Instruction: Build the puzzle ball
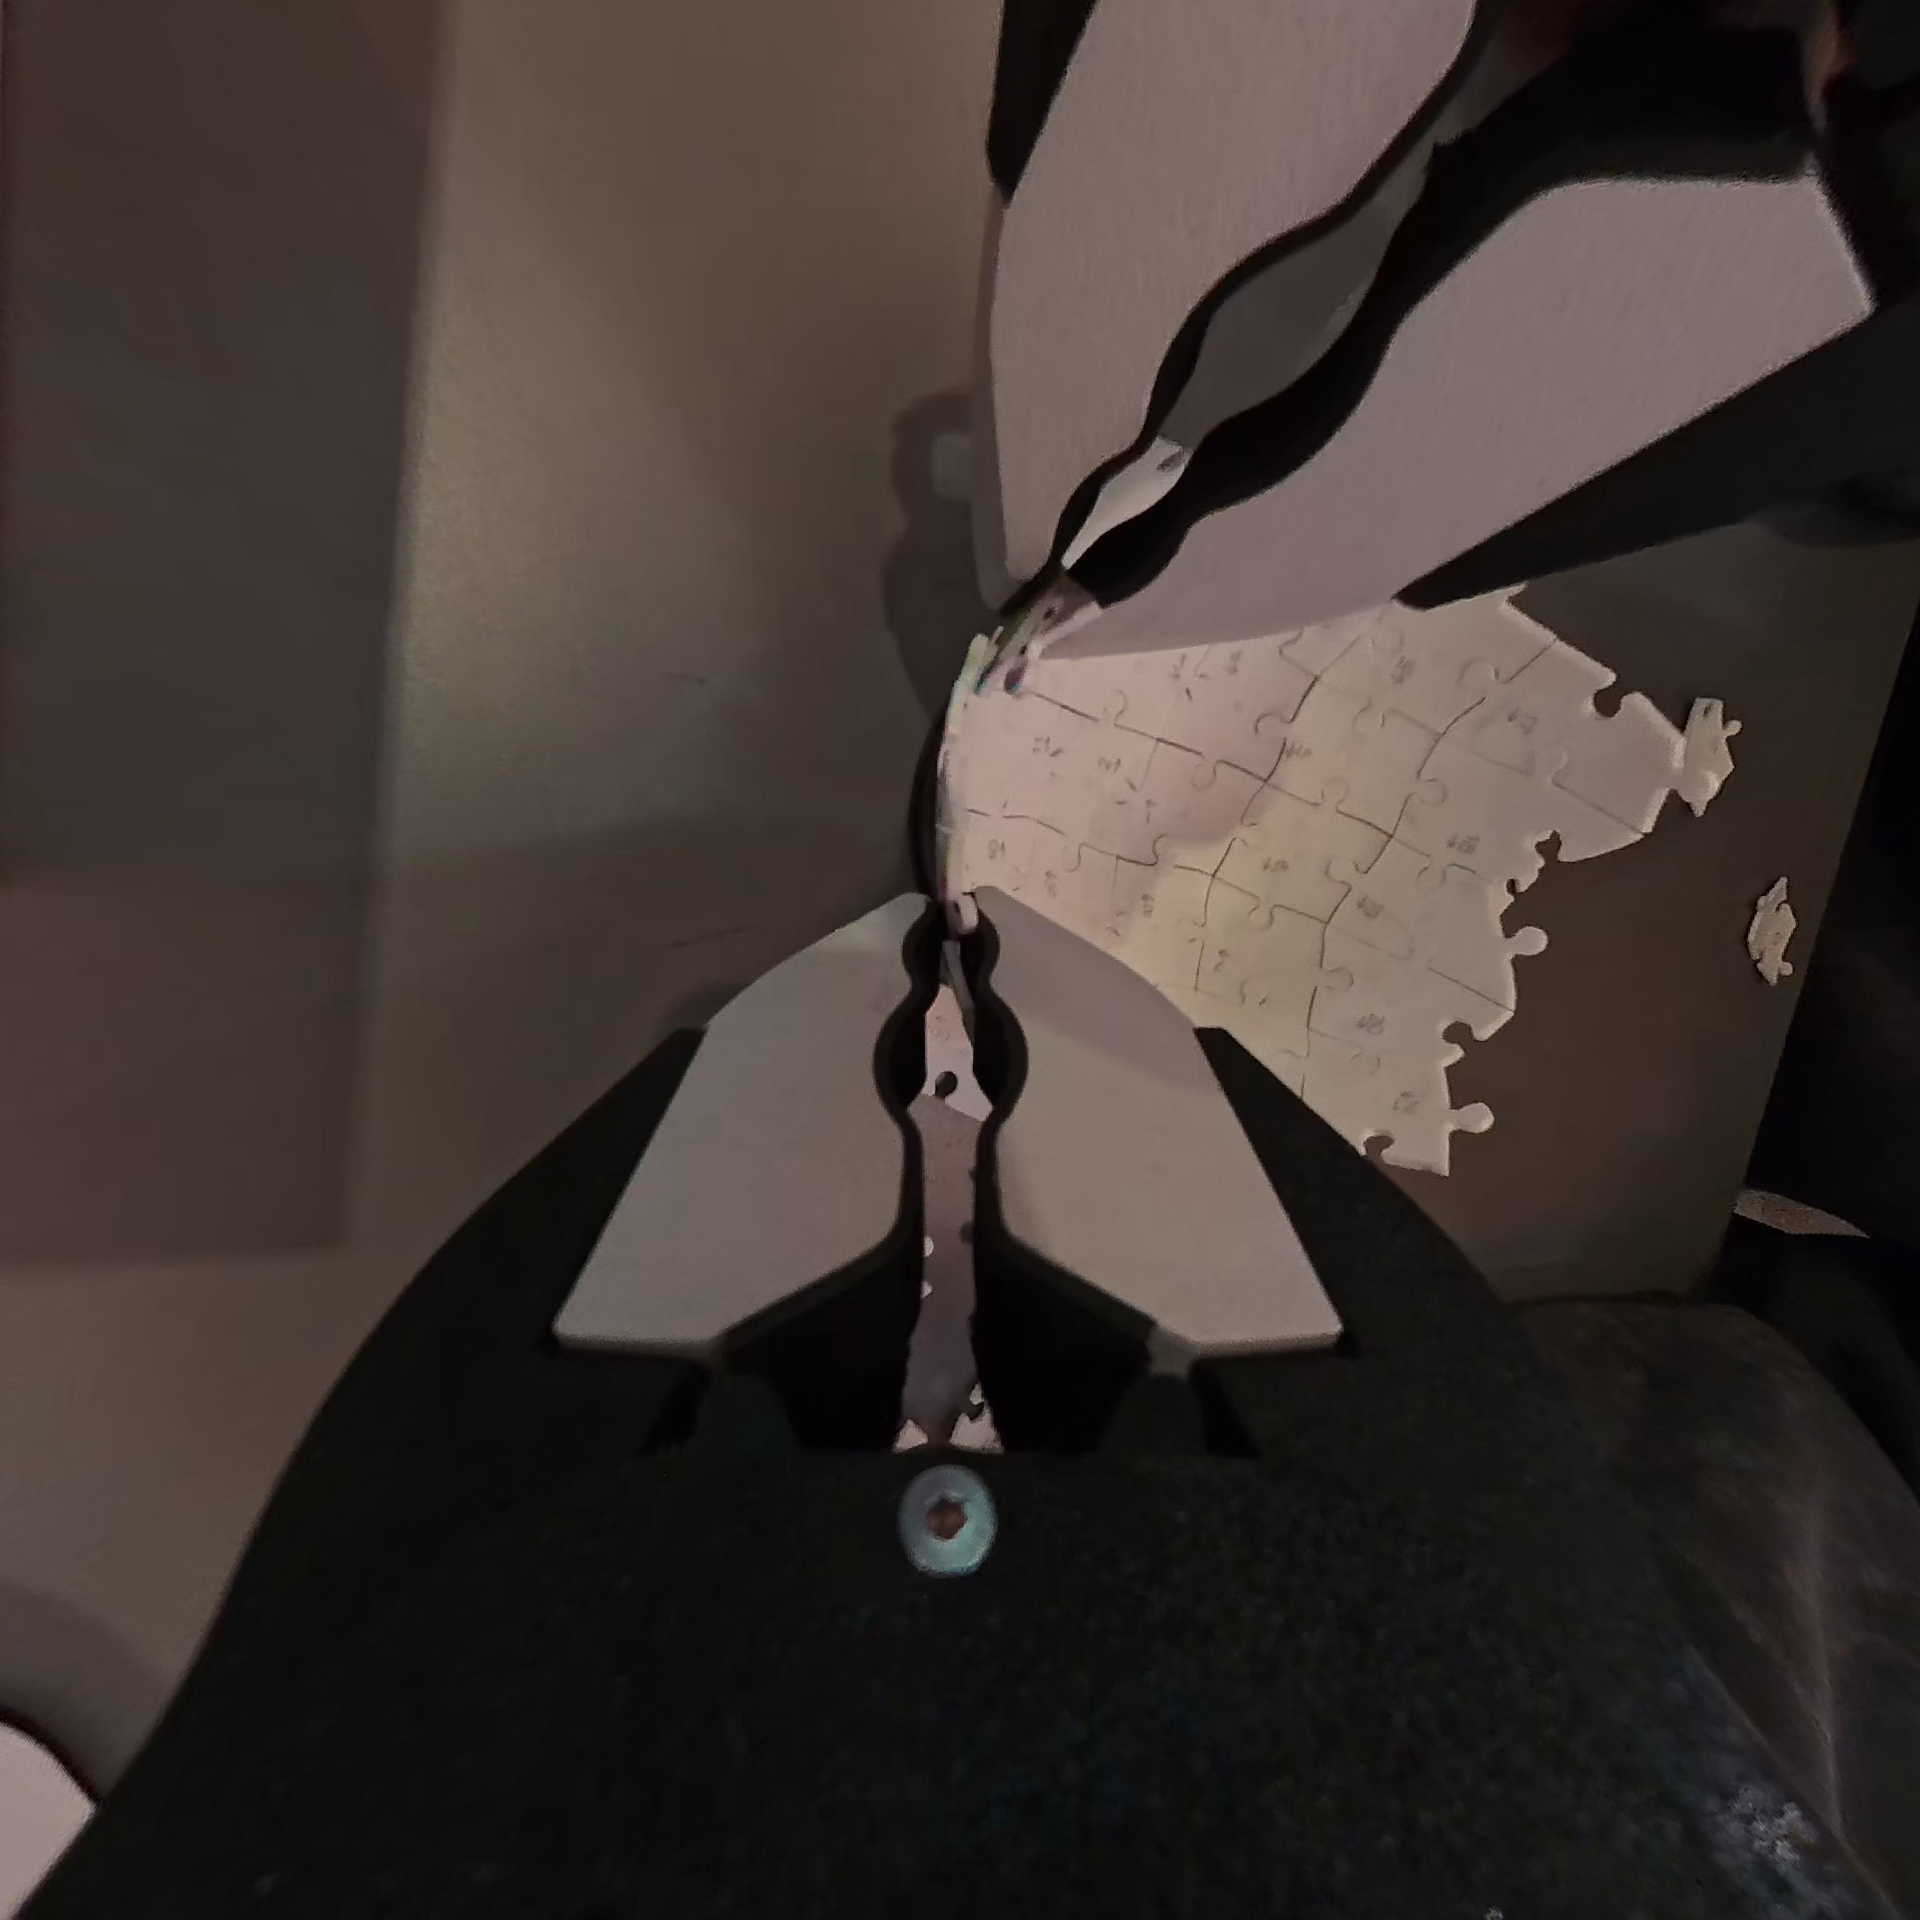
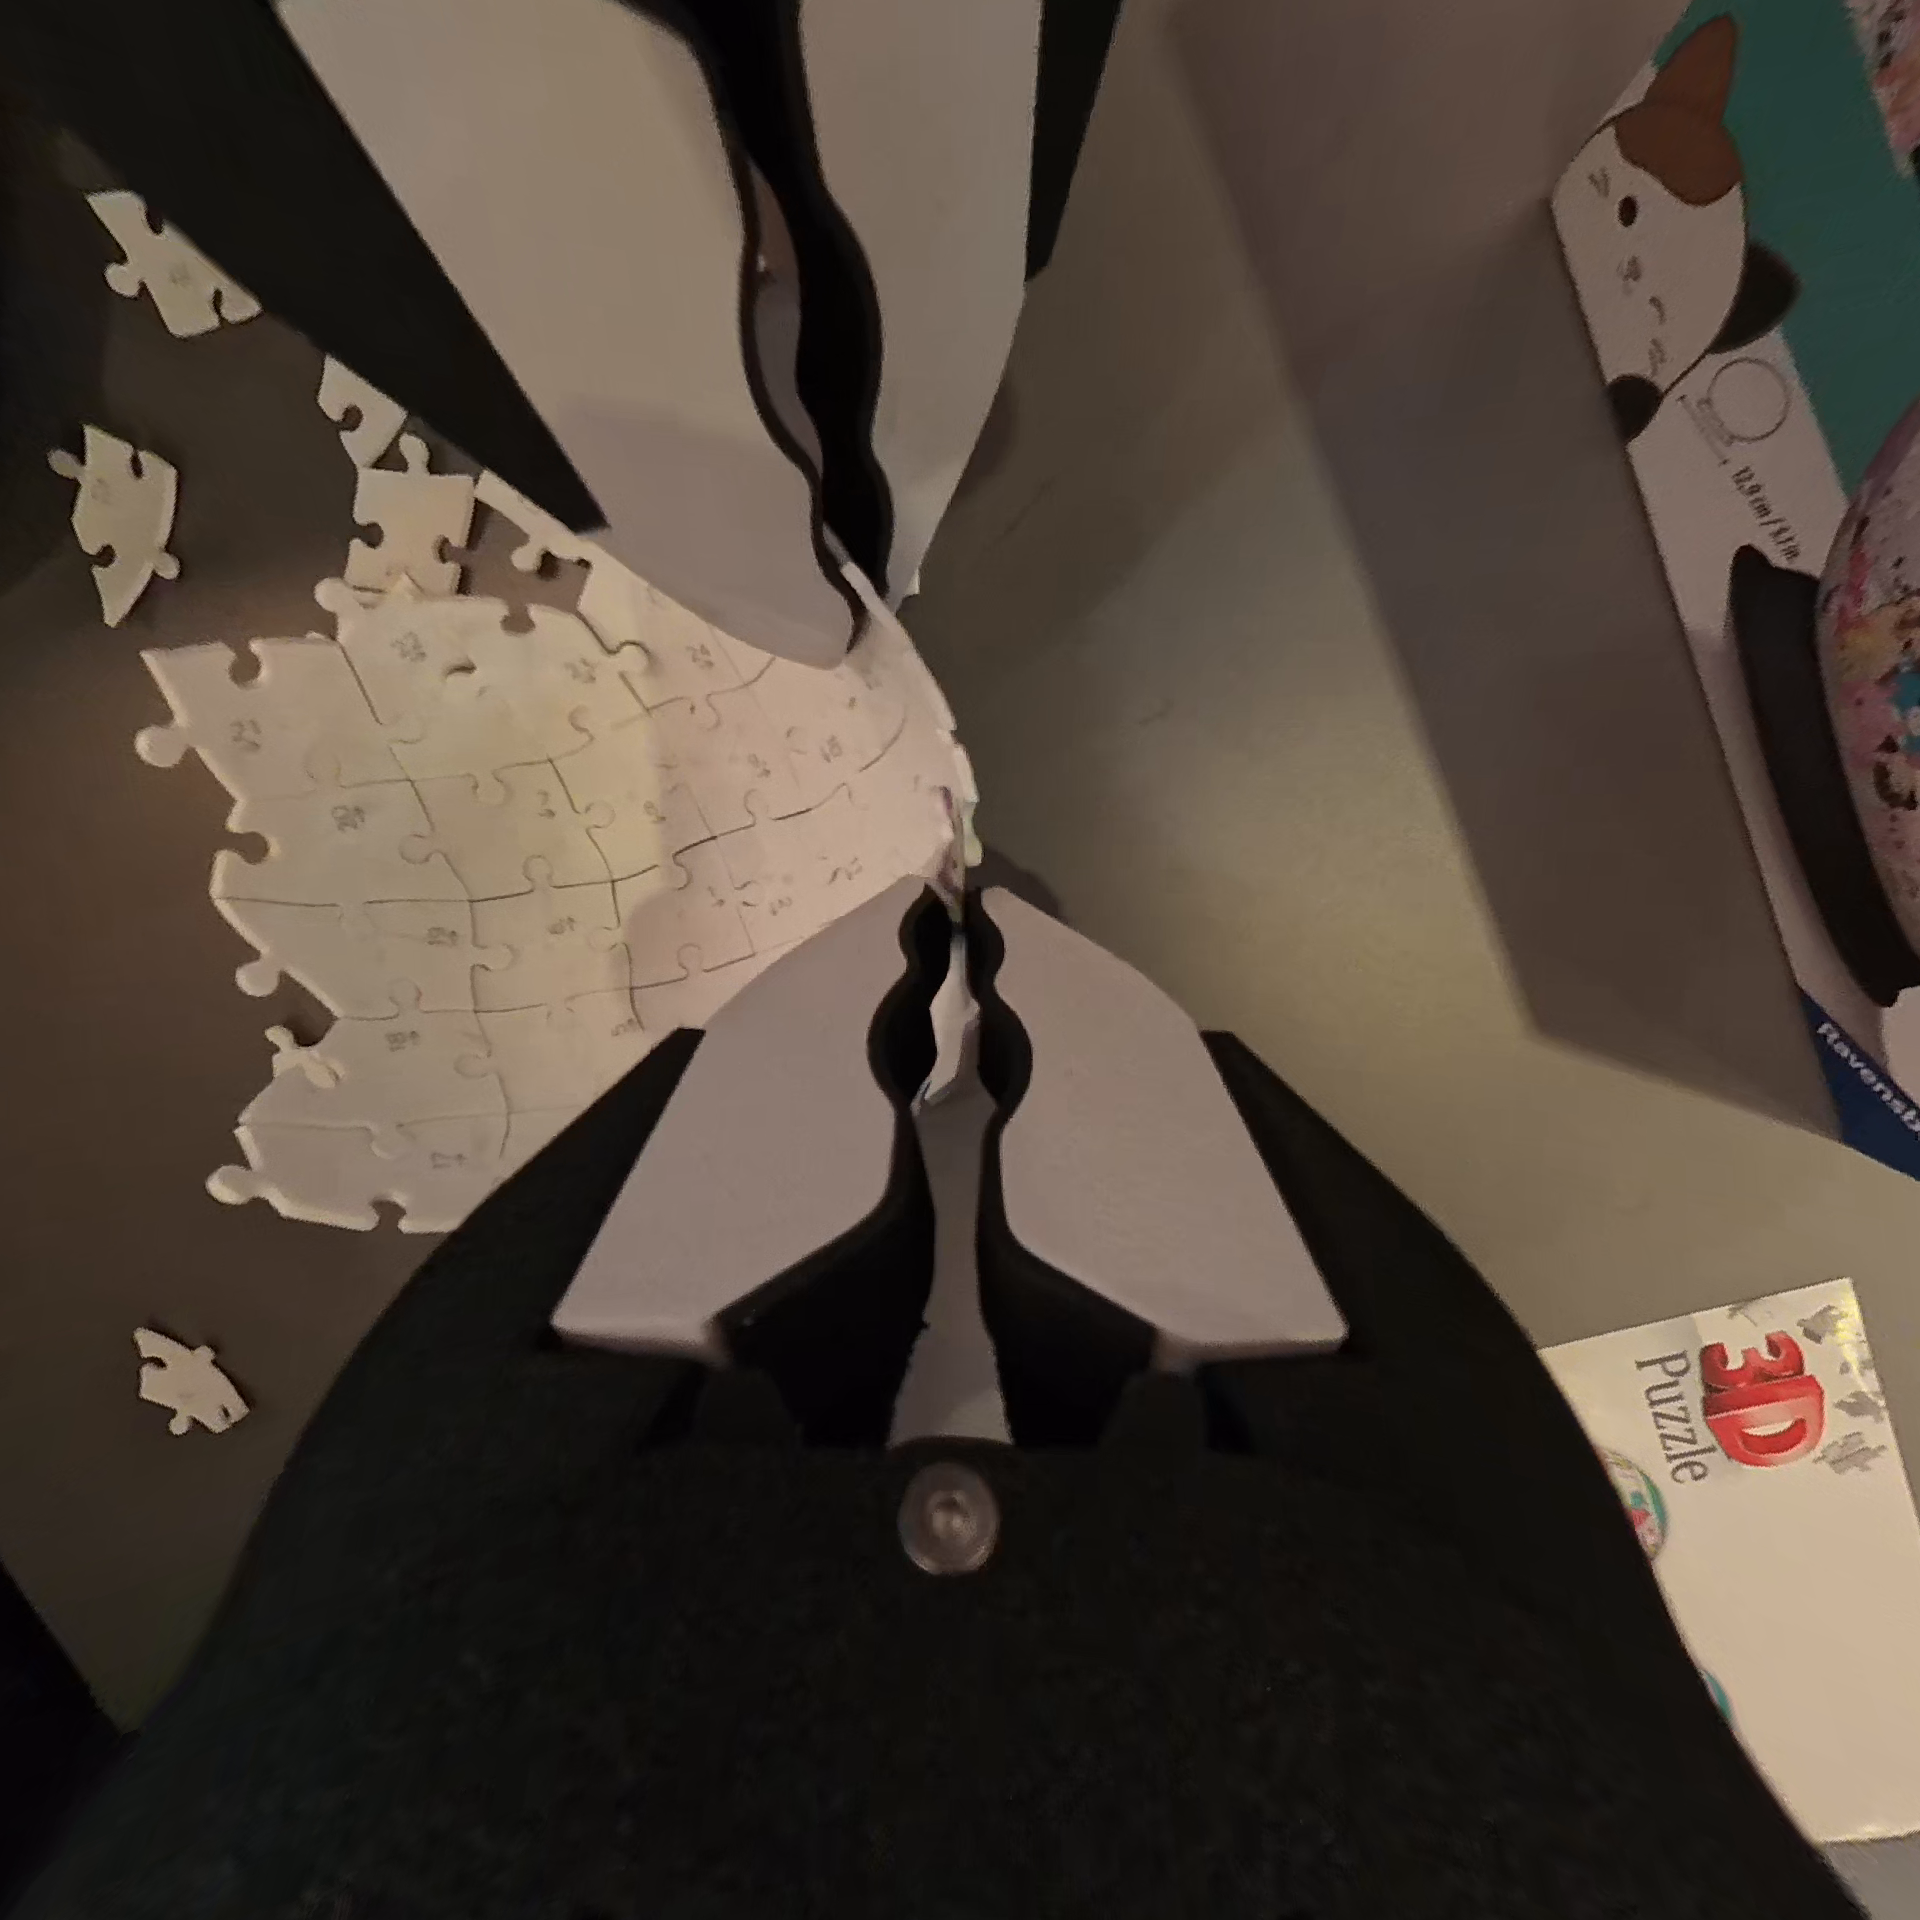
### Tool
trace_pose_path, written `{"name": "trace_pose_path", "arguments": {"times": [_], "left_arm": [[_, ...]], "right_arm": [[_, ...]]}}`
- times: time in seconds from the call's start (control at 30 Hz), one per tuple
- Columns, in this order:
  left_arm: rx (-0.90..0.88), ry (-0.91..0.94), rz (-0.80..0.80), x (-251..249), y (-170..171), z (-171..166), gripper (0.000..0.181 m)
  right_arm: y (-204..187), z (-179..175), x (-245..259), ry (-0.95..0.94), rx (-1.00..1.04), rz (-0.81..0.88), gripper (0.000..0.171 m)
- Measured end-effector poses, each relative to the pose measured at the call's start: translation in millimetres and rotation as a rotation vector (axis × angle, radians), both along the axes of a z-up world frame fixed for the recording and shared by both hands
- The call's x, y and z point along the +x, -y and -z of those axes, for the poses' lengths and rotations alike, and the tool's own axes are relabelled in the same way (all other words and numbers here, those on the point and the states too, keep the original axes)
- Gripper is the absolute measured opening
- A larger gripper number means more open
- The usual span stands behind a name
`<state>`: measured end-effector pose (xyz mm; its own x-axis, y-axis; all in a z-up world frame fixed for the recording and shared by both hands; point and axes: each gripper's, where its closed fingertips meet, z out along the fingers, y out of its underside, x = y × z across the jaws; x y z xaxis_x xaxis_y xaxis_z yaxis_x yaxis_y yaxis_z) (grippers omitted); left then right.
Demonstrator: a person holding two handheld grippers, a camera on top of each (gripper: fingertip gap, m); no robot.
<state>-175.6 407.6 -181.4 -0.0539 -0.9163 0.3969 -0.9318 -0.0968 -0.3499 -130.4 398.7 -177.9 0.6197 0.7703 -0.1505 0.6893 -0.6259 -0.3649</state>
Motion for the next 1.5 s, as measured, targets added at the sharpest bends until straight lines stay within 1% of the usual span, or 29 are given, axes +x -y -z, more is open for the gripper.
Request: {"name": "trace_pose_path", "arguments": {"times": [0.2,0.37,0.57,0.67,0.9,1.03,1.23,1.3,1.47,1.5], "left_arm": [[0.007,0.005,0.001,0.7,-0.4,-0.4,0.003],[0.002,0.004,0.0,0.6,-0.3,-0.3,0.003],[0.0,0.011,-0.006,0.7,-1.4,-1.2,0.003],[-0.001,0.012,-0.008,0.0,-2.2,-1.3,0.003],[-0.01,0.014,-0.006,0.2,-2.1,0.2,0.003],[-0.012,0.019,-0.012,0.9,-2.8,-0.3,0.003],[-0.015,0.025,-0.021,1.9,-3.8,-0.4,0.003],[-0.016,0.027,-0.02,2.5,-3.6,-0.2,0.003],[-0.012,0.027,-0.016,3.5,-2.8,0.1,0.003],[-0.012,0.027,-0.015,3.7,-2.8,0.2,0.003]], "right_arm": [[-2.7,0.3,1.6,0.001,0.017,-0.023,0.003],[-5.2,1.3,2.8,0.019,0.038,-0.058,0.007],[-6.9,-0.3,3.2,0.022,0.038,-0.103,0.008],[-9.7,-0.1,3.3,0.038,0.054,-0.119,0.012],[-8.8,2.1,-2.2,0.008,0.058,-0.163,0.006],[-6.8,0.9,-2.0,-0.042,0.017,-0.146,0.003],[-7.7,0.0,-0.2,-0.052,0.002,-0.107,0.003],[-7.5,0.1,0.7,-0.069,-0.033,-0.065,0.003],[-8.8,1.6,2.1,-0.075,-0.048,-0.045,0.004],[-9.7,1.8,2.8,-0.079,-0.054,-0.034,0.007]]}}
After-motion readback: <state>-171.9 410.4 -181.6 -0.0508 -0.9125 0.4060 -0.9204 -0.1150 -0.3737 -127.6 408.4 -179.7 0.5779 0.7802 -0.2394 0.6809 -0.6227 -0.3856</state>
